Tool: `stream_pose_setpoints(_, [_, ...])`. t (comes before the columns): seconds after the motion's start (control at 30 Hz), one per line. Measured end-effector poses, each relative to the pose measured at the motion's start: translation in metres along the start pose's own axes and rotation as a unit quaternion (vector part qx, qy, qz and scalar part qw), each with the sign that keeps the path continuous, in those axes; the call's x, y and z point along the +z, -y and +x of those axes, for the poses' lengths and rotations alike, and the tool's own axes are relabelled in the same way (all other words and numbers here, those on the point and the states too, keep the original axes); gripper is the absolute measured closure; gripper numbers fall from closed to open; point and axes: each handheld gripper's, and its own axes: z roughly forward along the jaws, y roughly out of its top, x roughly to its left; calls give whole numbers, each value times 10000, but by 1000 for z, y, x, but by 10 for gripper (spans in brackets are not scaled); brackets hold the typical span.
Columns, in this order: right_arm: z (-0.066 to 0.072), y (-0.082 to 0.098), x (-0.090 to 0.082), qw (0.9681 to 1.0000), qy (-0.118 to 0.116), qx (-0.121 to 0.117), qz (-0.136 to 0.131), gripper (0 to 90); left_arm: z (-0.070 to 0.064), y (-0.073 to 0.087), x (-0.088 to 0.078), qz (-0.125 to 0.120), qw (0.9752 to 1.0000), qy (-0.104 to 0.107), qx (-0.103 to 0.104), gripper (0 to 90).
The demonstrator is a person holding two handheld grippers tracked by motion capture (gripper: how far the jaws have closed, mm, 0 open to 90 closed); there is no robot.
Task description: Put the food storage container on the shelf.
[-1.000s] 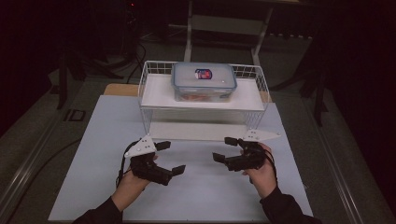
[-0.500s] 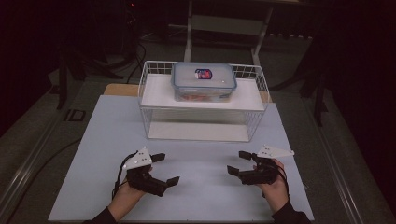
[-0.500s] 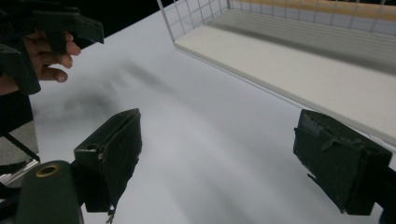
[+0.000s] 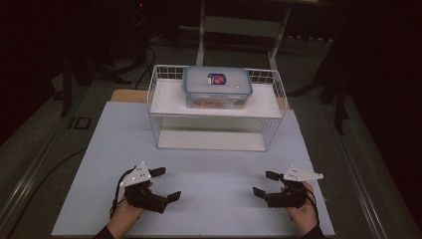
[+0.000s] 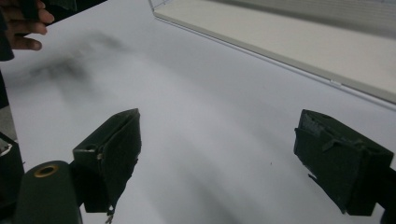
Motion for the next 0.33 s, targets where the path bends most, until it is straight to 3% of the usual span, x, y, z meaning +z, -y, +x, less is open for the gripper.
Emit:
stream_pose_setpoints(0.17, [-2,3,1,10000,6,56,27,147,2,1,-3,-83,10000,42,15,0])
stream_pose_setpoints(0.33, [-3,5,4,9999,-43,92,81,147,6,4,-3,-65,9999,23,-123,0])
